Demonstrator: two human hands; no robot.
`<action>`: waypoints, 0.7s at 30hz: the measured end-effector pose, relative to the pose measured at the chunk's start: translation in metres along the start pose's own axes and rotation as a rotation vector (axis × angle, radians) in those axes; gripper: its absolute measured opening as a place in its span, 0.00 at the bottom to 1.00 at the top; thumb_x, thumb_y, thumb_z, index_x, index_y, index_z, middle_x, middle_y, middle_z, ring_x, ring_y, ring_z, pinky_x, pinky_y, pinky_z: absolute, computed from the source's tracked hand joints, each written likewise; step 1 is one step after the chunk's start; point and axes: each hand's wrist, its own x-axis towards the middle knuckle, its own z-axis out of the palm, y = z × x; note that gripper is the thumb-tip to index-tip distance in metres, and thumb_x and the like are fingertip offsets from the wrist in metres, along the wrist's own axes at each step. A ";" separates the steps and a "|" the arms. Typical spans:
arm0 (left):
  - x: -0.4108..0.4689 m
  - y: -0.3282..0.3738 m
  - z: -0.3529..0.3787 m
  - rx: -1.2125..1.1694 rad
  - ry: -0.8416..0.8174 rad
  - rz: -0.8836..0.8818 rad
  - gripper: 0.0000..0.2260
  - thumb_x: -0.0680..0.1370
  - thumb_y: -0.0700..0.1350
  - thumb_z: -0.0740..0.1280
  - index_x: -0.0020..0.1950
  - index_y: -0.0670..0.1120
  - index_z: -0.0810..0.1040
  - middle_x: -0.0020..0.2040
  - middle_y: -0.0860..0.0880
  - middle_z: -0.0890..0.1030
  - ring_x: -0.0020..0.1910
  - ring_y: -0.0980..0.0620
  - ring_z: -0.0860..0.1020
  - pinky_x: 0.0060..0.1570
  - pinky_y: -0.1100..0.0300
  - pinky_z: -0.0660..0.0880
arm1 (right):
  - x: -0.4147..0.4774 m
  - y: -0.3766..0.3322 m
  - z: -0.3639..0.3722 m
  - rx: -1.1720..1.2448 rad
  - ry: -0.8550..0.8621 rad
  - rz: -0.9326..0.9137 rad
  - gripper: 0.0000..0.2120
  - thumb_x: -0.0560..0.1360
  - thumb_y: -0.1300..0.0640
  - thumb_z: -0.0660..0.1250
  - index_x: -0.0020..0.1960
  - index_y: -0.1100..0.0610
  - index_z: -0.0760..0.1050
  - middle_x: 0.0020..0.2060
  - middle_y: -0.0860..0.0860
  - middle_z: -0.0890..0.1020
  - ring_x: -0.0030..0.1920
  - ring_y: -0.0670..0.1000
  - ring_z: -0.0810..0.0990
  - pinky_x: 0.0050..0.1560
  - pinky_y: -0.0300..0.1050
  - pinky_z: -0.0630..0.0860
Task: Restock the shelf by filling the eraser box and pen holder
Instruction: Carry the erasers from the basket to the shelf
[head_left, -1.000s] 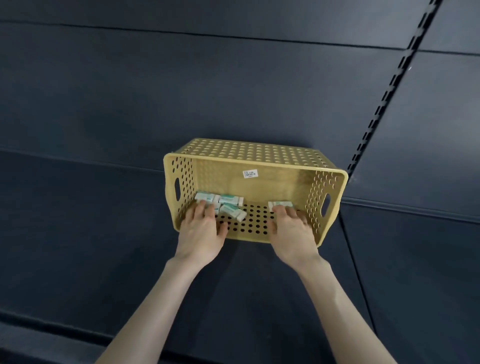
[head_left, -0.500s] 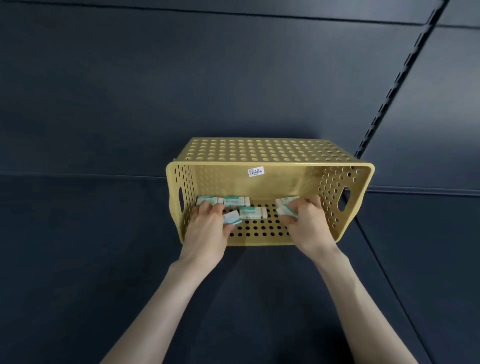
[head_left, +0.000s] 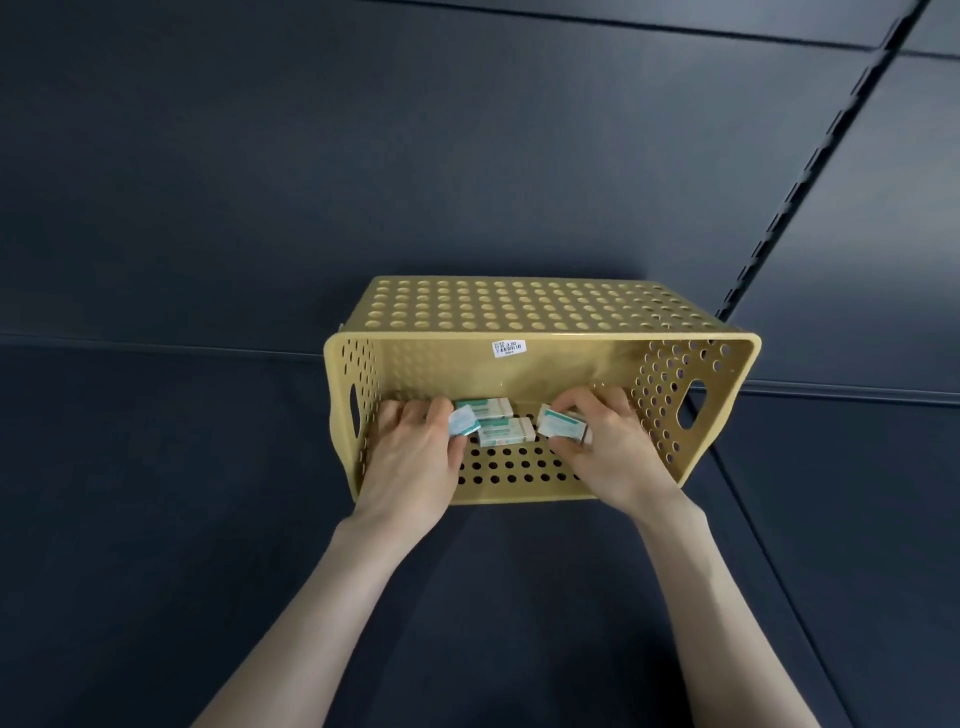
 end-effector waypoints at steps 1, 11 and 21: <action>0.000 0.001 -0.001 -0.007 0.000 0.005 0.14 0.80 0.50 0.60 0.64 0.47 0.71 0.60 0.48 0.76 0.60 0.46 0.67 0.60 0.56 0.64 | 0.000 0.001 0.001 0.005 0.007 -0.006 0.14 0.74 0.56 0.68 0.58 0.49 0.71 0.58 0.52 0.69 0.58 0.55 0.70 0.59 0.46 0.68; 0.000 -0.006 -0.003 -0.262 -0.005 -0.013 0.17 0.77 0.43 0.68 0.66 0.47 0.76 0.58 0.48 0.77 0.60 0.48 0.72 0.61 0.57 0.67 | 0.001 0.007 0.000 0.333 0.070 -0.028 0.16 0.71 0.64 0.71 0.51 0.48 0.73 0.43 0.41 0.78 0.47 0.42 0.77 0.44 0.27 0.71; -0.003 -0.006 -0.007 -0.352 -0.039 -0.024 0.17 0.78 0.41 0.65 0.67 0.48 0.75 0.59 0.51 0.78 0.59 0.52 0.74 0.58 0.63 0.68 | 0.001 -0.007 0.018 0.213 -0.043 -0.190 0.16 0.73 0.59 0.70 0.60 0.53 0.77 0.57 0.44 0.72 0.59 0.45 0.66 0.59 0.33 0.59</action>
